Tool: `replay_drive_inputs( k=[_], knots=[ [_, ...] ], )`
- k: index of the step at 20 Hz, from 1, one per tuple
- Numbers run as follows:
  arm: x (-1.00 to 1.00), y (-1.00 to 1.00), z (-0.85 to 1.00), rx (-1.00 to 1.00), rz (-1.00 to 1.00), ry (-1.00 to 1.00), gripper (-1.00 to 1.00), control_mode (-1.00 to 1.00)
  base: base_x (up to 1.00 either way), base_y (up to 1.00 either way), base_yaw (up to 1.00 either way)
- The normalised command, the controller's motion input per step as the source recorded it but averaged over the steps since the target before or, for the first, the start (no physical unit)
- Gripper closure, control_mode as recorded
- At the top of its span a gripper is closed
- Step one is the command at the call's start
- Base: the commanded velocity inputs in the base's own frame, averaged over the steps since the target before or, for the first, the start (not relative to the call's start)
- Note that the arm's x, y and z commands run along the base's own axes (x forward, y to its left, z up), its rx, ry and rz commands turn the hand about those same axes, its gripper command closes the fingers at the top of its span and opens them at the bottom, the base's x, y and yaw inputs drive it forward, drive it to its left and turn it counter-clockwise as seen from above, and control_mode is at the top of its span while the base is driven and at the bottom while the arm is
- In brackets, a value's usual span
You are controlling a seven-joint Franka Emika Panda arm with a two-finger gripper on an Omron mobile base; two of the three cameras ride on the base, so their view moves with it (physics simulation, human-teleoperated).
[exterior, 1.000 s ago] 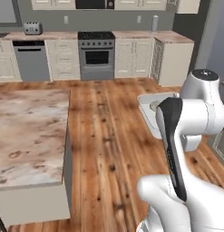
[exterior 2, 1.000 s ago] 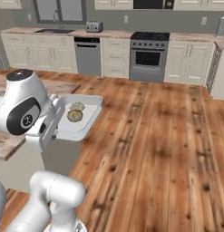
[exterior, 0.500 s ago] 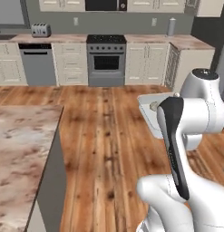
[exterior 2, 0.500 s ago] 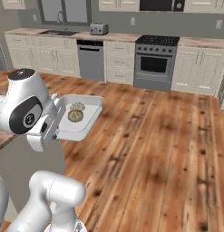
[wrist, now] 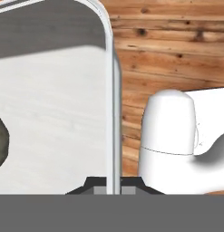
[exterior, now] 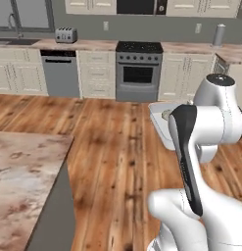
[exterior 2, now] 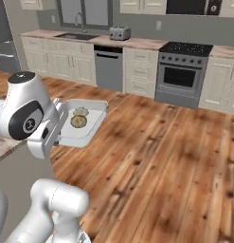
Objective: Place two dumplings into each of the tupperware containers and then place the containers in the fridge.
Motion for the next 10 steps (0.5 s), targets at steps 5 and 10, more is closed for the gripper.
replay_drive_inputs(
  k=[5,10],
  knots=[
    [0.0,0.0,0.0,0.0,0.0,0.0,1.0,1.0,1.0,-0.6,0.29],
    [0.0,0.0,0.0,0.0,0.0,0.0,1.0,1.0,1.0,-0.69,0.3]
  ],
)
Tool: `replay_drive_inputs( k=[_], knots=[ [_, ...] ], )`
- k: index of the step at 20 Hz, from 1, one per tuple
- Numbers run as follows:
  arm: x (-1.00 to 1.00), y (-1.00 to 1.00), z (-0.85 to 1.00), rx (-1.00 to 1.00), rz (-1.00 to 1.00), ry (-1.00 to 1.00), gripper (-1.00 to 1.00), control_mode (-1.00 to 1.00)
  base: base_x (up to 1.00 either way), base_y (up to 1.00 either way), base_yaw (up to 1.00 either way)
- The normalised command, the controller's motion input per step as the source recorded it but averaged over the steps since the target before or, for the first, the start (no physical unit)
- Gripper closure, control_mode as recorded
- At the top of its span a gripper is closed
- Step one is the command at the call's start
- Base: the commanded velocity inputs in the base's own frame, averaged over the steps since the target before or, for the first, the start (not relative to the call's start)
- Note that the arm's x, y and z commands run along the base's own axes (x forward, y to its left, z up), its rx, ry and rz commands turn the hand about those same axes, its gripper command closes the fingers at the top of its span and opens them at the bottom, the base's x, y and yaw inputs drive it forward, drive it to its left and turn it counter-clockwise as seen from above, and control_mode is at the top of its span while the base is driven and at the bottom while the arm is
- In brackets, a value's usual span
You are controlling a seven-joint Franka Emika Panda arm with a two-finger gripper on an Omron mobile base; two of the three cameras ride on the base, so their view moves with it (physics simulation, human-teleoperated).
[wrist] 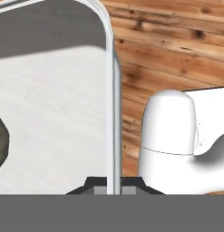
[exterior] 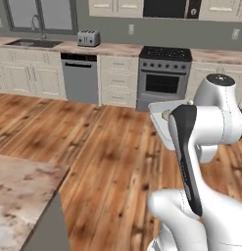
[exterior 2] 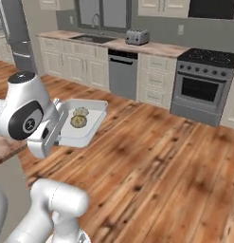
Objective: Place two dumplings into each of the tupperware containers and then place the containers in the fridge.
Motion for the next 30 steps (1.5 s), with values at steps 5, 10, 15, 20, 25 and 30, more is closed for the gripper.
replay_drive_inputs(
  k=[5,10,15,20,25,30],
  knots=[
    [0.0,0.0,0.0,0.0,0.0,0.0,1.0,1.0,1.0,-0.6,0.26],
    [0.0,0.0,0.0,0.0,0.0,0.0,1.0,1.0,1.0,-0.4,0.35],
    [0.0,0.0,0.0,0.0,0.0,0.0,1.0,1.0,1.0,-0.23,0.56],
    [0.0,0.0,0.0,0.0,0.0,0.0,1.0,1.0,1.0,-0.18,0.71],
    [0.0,0.0,0.0,0.0,0.0,0.0,1.0,1.0,1.0,-0.17,0.74],
    [0.0,0.0,0.0,0.0,0.0,0.0,1.0,1.0,1.0,-0.23,0.58]
  ],
)
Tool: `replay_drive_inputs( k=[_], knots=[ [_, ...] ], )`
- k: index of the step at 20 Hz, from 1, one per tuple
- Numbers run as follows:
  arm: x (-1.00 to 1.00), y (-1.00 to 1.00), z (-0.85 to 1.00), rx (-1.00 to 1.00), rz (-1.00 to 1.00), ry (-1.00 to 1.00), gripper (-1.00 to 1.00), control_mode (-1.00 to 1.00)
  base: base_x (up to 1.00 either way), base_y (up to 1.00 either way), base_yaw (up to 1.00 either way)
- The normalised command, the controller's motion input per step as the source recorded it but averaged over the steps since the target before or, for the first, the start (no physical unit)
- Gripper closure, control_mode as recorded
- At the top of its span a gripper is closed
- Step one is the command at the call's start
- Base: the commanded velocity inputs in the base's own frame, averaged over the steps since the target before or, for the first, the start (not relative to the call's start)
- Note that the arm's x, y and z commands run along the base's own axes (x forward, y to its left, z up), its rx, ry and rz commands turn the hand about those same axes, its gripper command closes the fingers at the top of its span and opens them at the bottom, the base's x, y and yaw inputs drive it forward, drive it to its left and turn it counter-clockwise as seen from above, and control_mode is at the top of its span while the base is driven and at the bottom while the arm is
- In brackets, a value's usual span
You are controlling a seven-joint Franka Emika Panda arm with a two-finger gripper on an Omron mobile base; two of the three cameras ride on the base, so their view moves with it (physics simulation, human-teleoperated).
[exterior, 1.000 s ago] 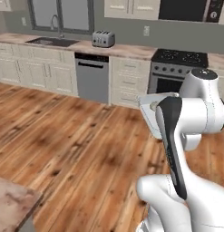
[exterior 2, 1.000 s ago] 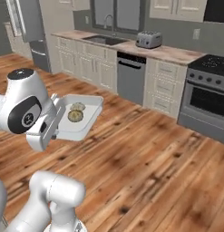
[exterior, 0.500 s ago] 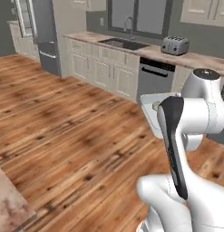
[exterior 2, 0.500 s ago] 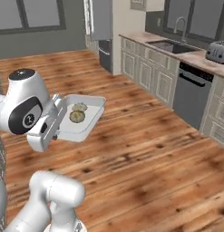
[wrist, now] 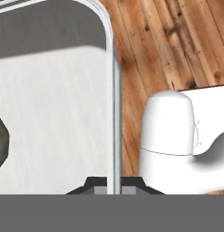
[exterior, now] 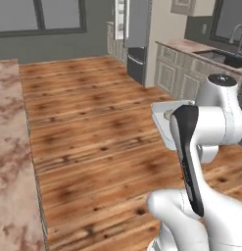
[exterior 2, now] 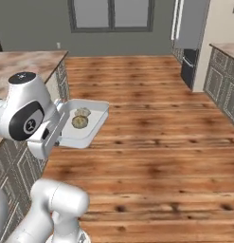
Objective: Place two dumplings into each of the tupperware containers and then place the containers in the fridge.
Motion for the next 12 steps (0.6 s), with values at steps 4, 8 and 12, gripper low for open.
replay_drive_inputs(
  k=[4,8,12],
  knots=[
    [0.0,0.0,0.0,0.0,0.0,0.0,1.0,1.0,1.0,-0.43,0.41],
    [0.0,0.0,0.0,0.0,0.0,0.0,1.0,1.0,1.0,-0.3,0.36],
    [0.0,0.0,0.0,0.0,0.0,0.0,1.0,1.0,1.0,-0.33,0.29]
  ],
)
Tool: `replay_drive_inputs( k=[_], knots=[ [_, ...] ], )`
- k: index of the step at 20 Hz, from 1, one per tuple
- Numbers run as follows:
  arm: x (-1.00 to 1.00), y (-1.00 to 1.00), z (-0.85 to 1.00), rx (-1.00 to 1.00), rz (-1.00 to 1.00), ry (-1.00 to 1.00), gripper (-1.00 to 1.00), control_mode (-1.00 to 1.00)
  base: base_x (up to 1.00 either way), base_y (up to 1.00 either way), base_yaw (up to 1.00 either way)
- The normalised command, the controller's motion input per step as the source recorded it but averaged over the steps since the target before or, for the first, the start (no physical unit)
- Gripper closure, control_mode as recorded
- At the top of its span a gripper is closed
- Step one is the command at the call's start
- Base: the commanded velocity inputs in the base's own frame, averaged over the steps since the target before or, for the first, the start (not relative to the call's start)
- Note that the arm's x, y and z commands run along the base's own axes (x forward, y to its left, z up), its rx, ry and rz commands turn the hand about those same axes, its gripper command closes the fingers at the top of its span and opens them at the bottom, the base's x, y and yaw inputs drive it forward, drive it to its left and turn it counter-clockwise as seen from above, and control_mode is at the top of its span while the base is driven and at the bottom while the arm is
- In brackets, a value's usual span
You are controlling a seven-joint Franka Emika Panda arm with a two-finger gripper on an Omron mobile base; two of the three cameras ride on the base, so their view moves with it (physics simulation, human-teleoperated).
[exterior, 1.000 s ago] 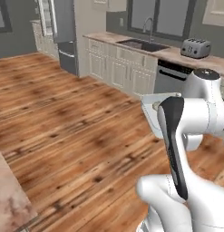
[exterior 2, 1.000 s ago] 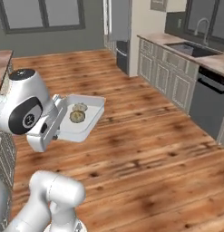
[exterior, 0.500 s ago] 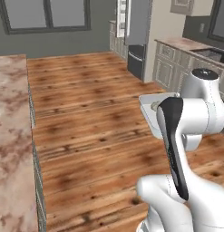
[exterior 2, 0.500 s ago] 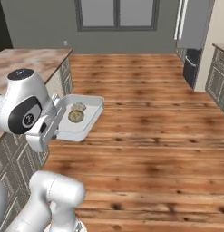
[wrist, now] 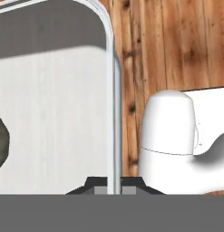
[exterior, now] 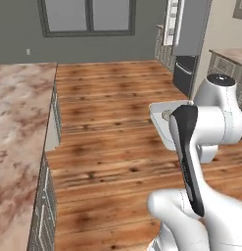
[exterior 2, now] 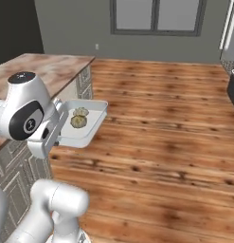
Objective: Place two dumplings into each of the tupperware containers and then place the containers in the fridge.
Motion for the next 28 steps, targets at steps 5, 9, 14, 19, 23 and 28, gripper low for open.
replay_drive_inputs(
  k=[5,9,14,19,23,28],
  knots=[
    [0.0,0.0,0.0,0.0,0.0,0.0,1.0,1.0,1.0,-0.28,0.12],
    [0.0,0.0,0.0,0.0,0.0,0.0,1.0,1.0,1.0,-0.26,0.02],
    [0.0,0.0,0.0,0.0,0.0,0.0,1.0,1.0,1.0,-0.04,0.0],
    [0.0,0.0,0.0,0.0,0.0,0.0,1.0,1.0,1.0,-0.11,0.0],
    [0.0,0.0,0.0,0.0,0.0,0.0,1.0,1.0,1.0,-0.05,0.0],
    [0.0,0.0,0.0,0.0,0.0,0.0,1.0,1.0,1.0,0.0,0.0]
  ],
)
